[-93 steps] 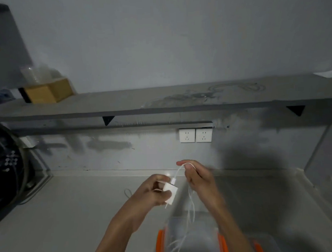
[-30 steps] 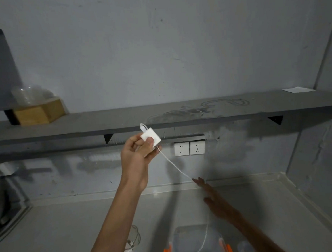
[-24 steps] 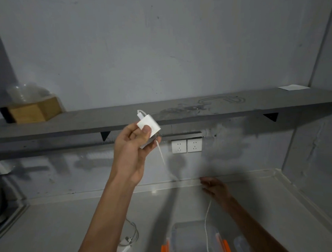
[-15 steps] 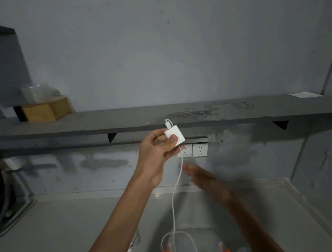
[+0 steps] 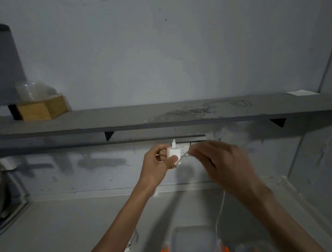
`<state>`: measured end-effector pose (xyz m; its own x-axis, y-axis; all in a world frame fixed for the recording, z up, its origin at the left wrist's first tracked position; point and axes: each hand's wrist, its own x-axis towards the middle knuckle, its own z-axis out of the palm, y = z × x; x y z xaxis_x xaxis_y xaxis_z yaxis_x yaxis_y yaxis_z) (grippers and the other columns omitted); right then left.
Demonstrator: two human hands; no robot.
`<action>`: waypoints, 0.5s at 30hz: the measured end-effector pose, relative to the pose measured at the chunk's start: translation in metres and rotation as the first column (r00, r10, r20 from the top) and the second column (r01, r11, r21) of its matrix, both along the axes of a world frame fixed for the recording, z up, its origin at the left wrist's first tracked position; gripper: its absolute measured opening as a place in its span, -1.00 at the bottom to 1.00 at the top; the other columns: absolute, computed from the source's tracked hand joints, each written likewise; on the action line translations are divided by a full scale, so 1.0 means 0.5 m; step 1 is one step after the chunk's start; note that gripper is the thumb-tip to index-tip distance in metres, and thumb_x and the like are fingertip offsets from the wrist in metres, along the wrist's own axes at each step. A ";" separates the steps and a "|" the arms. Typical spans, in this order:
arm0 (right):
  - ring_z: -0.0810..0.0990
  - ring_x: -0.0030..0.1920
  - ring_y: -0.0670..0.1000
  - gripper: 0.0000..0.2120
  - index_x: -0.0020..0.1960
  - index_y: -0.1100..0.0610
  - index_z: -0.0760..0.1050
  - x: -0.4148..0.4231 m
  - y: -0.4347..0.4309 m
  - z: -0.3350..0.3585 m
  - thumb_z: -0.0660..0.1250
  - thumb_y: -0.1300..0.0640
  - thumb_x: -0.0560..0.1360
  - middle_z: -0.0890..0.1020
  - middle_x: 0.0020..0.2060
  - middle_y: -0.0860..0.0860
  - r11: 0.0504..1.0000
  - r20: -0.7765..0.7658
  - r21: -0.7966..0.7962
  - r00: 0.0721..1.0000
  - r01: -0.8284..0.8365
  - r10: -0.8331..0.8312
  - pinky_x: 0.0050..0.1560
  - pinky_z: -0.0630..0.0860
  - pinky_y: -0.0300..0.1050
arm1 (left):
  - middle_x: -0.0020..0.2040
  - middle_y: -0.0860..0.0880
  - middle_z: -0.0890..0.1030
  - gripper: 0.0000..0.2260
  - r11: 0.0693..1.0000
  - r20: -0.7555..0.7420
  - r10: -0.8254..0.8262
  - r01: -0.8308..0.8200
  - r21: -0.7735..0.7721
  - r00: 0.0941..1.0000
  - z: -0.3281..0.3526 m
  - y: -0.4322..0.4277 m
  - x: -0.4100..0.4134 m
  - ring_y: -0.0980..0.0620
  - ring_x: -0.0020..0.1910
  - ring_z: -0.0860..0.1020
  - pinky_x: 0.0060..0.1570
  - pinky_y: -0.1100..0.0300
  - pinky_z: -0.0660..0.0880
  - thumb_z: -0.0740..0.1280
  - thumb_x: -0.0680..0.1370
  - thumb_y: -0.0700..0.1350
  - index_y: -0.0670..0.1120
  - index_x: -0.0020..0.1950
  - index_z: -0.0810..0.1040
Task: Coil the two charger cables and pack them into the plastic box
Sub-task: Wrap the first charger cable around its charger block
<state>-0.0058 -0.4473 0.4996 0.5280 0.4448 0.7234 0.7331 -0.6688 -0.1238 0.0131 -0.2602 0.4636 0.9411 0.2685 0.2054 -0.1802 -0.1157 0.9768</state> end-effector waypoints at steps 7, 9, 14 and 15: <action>0.61 -0.17 -0.19 -0.77 -0.11 -0.15 0.63 0.108 -0.035 0.060 0.26 -0.21 0.46 0.67 -0.21 -0.31 0.976 -0.066 0.217 0.998 0.017 -0.003 -0.14 0.55 -0.09 | -0.14 0.05 0.59 -0.71 0.965 0.098 -0.208 0.188 0.185 0.973 0.020 -0.059 -0.101 0.19 -0.18 0.60 -0.13 0.31 0.55 0.41 0.47 -0.34 -0.01 0.08 0.60; 0.64 -0.19 -0.15 -0.85 -0.17 -0.09 0.66 0.134 -0.031 0.042 0.37 -0.13 0.43 0.70 -0.24 -0.23 0.933 -0.215 0.356 0.966 -0.062 0.146 -0.13 0.55 -0.11 | -0.06 0.04 0.59 -0.71 0.951 0.122 -0.225 0.190 0.245 0.967 0.028 -0.061 -0.104 0.16 -0.09 0.60 -0.03 0.23 0.56 0.39 0.49 -0.32 0.00 0.11 0.60; 0.55 -0.35 -0.20 -0.80 -0.28 -0.12 0.62 0.169 -0.005 -0.025 0.44 0.14 0.45 0.65 -0.41 -0.15 0.870 -0.426 0.486 0.848 -0.080 0.316 -0.25 0.45 -0.31 | 0.00 -0.04 0.64 -0.71 0.959 0.093 -0.195 0.170 0.225 0.976 0.029 -0.056 -0.097 0.10 -0.05 0.61 -0.04 0.24 0.55 0.33 0.50 -0.36 -0.03 0.11 0.60; 0.50 -0.41 -0.22 -0.77 -0.30 -0.08 0.59 0.169 0.004 -0.042 0.40 0.17 0.48 0.62 -0.47 -0.16 0.861 -0.465 0.502 0.815 -0.079 0.346 -0.32 0.41 -0.35 | -0.01 -0.04 0.66 -0.72 0.966 0.082 -0.183 0.163 0.199 0.980 0.030 -0.052 -0.094 0.09 -0.07 0.61 -0.07 0.26 0.55 0.33 0.51 -0.36 -0.04 0.11 0.60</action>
<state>0.0785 -0.4454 0.4784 0.8107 0.2965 0.5048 0.5789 -0.2766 -0.7671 -0.0340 -0.2864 0.4784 0.9423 0.0503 0.3311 -0.3082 -0.2562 0.9162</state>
